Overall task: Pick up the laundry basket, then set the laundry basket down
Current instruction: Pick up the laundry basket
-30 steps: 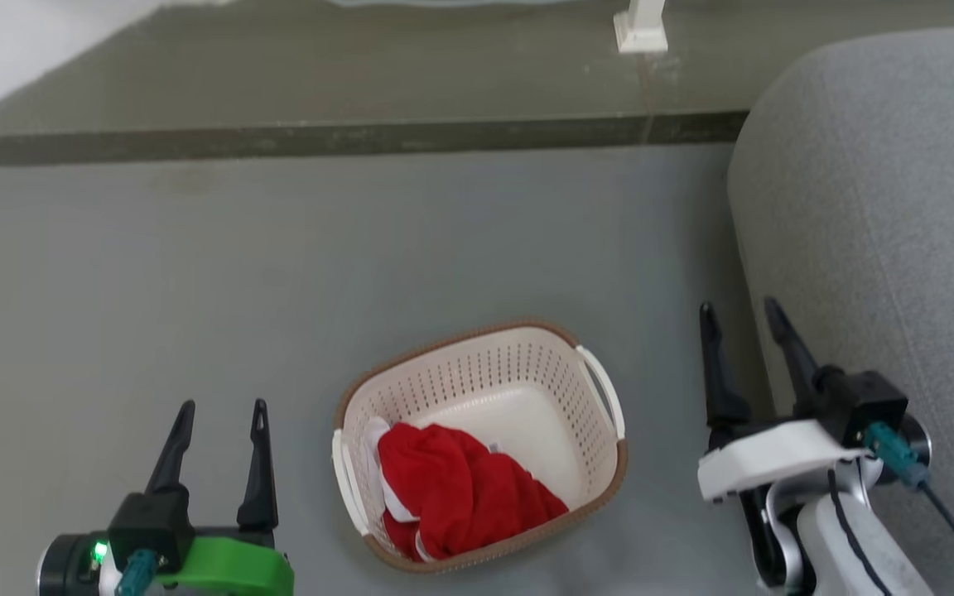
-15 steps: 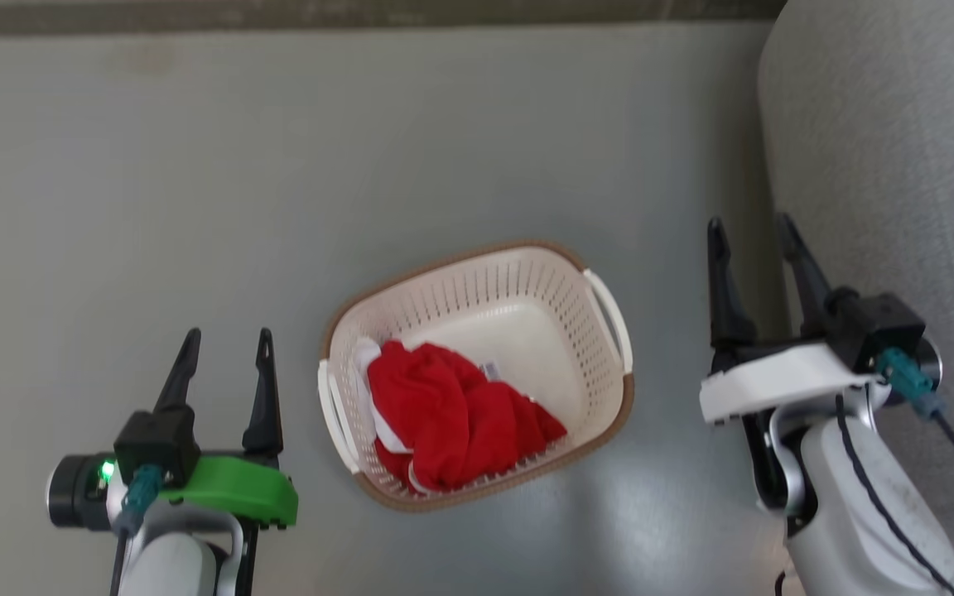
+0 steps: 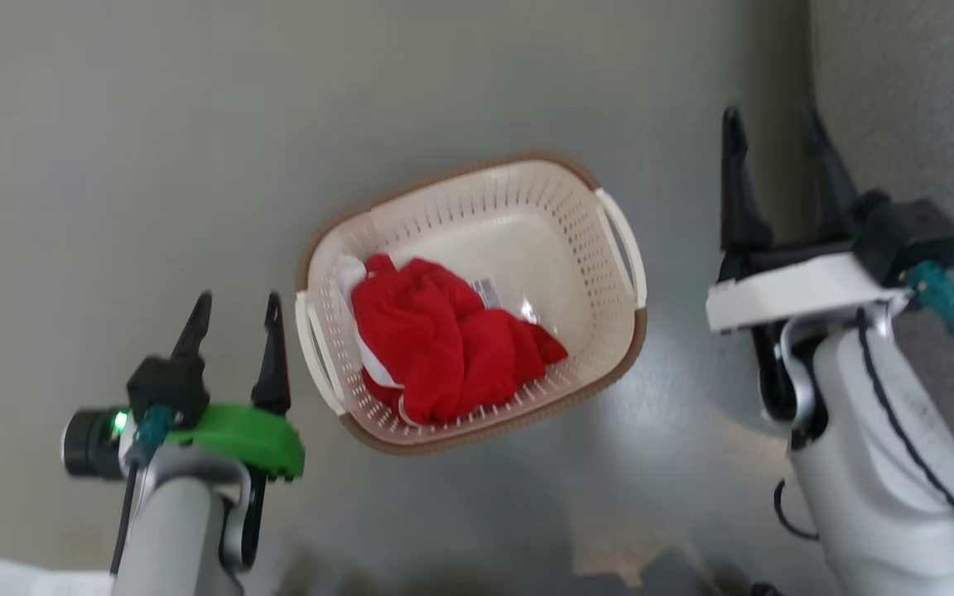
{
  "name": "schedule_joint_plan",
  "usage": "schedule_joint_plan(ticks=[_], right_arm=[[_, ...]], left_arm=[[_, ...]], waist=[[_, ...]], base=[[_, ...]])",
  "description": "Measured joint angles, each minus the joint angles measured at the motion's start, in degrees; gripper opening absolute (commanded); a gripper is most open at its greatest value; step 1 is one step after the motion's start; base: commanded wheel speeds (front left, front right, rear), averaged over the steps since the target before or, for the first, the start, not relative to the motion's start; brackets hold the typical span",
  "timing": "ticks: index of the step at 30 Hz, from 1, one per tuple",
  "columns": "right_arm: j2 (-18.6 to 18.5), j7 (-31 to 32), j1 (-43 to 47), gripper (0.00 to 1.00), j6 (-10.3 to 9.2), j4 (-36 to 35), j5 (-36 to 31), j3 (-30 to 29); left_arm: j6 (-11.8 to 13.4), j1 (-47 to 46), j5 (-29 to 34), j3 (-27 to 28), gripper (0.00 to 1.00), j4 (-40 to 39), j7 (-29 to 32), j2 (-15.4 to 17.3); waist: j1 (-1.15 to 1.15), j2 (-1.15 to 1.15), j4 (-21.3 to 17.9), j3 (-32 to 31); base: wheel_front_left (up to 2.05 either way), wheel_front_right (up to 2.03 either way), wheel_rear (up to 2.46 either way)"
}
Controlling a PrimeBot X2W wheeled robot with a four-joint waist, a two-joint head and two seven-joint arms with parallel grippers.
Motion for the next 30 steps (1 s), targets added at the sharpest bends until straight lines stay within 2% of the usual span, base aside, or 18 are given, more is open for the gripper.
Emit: schedule_joint_plan(ticks=[15, 30], right_arm=[[-0.44, -0.15, -8.28, 1.00, -0.01, -2.23, -0.10, -2.20], [-0.48, -0.15, -9.64, 1.00, -0.01, -1.92, 0.21, -2.02]], left_arm=[[-0.51, -9.34, -1.44, -3.42, 1.00, 6.47, 0.00, -0.32], [-0.51, -10.02, -4.19, -4.60, 1.00, 14.57, 0.00, -0.52]], waist=[[0.01, 0.00, -0.54, 11.37], [0.00, 0.00, -0.57, 14.22]], base=[[0.00, 0.00, 0.00], [0.00, 0.00, 0.00]])
